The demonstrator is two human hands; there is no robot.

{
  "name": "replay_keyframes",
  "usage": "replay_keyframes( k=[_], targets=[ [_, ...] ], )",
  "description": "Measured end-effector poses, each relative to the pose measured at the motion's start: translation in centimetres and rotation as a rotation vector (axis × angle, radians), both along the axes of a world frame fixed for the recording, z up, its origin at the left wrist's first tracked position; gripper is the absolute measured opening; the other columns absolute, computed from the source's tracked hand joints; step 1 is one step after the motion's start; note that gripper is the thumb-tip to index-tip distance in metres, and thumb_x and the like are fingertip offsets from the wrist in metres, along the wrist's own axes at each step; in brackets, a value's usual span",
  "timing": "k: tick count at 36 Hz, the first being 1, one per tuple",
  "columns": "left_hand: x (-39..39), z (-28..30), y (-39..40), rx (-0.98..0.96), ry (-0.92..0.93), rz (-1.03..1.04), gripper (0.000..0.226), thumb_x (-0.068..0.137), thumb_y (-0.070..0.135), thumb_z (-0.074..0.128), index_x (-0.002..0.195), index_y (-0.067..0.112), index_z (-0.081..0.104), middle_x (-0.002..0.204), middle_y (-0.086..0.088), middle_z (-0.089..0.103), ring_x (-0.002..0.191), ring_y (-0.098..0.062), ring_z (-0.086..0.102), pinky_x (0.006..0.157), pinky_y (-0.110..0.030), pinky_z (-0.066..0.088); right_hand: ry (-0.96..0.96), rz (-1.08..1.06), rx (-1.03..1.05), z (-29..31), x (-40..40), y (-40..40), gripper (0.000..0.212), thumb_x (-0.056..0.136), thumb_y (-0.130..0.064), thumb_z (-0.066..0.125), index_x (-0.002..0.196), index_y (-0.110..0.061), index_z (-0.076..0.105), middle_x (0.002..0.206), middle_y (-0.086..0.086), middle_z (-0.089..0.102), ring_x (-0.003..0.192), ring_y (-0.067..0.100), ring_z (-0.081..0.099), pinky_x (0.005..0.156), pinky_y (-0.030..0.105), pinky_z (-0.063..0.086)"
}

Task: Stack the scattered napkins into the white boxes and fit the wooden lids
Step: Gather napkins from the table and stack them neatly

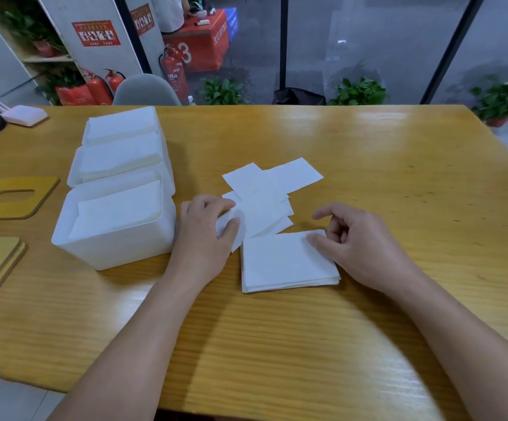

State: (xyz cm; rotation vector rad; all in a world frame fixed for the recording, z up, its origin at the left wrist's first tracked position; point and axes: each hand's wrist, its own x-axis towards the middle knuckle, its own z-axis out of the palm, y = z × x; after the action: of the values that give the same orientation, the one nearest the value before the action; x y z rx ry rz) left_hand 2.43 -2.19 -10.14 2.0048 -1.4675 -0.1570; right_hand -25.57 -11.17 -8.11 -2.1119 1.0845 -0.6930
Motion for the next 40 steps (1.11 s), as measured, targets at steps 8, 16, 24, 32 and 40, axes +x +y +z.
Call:
replay_keyframes(
  k=[8, 16, 24, 32, 40],
  targets=[
    [-0.6, 0.2, 0.1, 0.142, -0.124, 0.103, 0.045, 0.103, 0.057, 0.055, 0.142, 0.036, 0.059, 0.133, 0.006, 0.055, 0.126, -0.022, 0.040, 0.112, -0.040, 0.037, 0.021, 0.015, 0.003, -0.3, 0.0, 0.1, 0.017, 0.096, -0.035, 0.078, 0.112, -0.035, 0.070, 0.075, -0.006, 0.061, 0.060, 0.008, 0.052, 0.061, 0.027, 0.045],
    [-0.9, 0.3, 0.1, 0.138, -0.097, 0.122, 0.030, 0.103, 0.055, 0.057, 0.121, 0.031, 0.059, 0.112, 0.011, 0.057, 0.114, -0.021, 0.043, 0.101, -0.040, 0.036, 0.030, 0.037, -0.004, -0.4, 0.1, 0.2, 0.014, 0.095, -0.033, 0.079, 0.107, -0.035, 0.072, 0.075, -0.007, 0.062, 0.057, 0.008, 0.049, 0.061, 0.032, 0.046],
    [-0.9, 0.7, 0.3, -0.065, 0.164, 0.047, 0.008, 0.110, 0.037, 0.057, 0.111, 0.030, 0.059, 0.098, 0.009, 0.062, 0.097, -0.018, 0.054, 0.076, -0.037, 0.041, -0.018, -0.010, -0.045, -0.1, 0.2, 0.2, 0.012, 0.095, -0.035, 0.079, 0.105, -0.035, 0.073, 0.079, -0.008, 0.065, 0.061, 0.010, 0.051, 0.061, 0.024, 0.043],
    [-2.4, 2.2, 0.7, -0.336, 0.452, -0.118, 0.004, 0.109, 0.025, 0.068, 0.105, 0.024, 0.068, 0.083, -0.007, 0.066, 0.074, -0.035, 0.061, 0.063, -0.051, 0.049, -0.172, -0.059, -0.106, 0.2, 0.5, 0.4, 0.019, 0.095, -0.038, 0.082, 0.112, -0.037, 0.074, 0.102, -0.012, 0.066, 0.077, 0.020, 0.057, 0.067, 0.031, 0.047],
    [-3.2, 2.8, 1.0, -0.263, 0.661, -0.289, 0.003, 0.104, 0.014, 0.073, 0.102, 0.012, 0.073, 0.089, -0.021, 0.063, 0.081, -0.043, 0.055, 0.067, -0.051, 0.044, -0.411, -0.018, 0.007, 0.9, 0.7, 0.7, 0.010, 0.103, -0.019, 0.074, 0.107, -0.027, 0.077, 0.089, -0.005, 0.074, 0.076, 0.018, 0.061, 0.070, 0.036, 0.050]
  ],
)
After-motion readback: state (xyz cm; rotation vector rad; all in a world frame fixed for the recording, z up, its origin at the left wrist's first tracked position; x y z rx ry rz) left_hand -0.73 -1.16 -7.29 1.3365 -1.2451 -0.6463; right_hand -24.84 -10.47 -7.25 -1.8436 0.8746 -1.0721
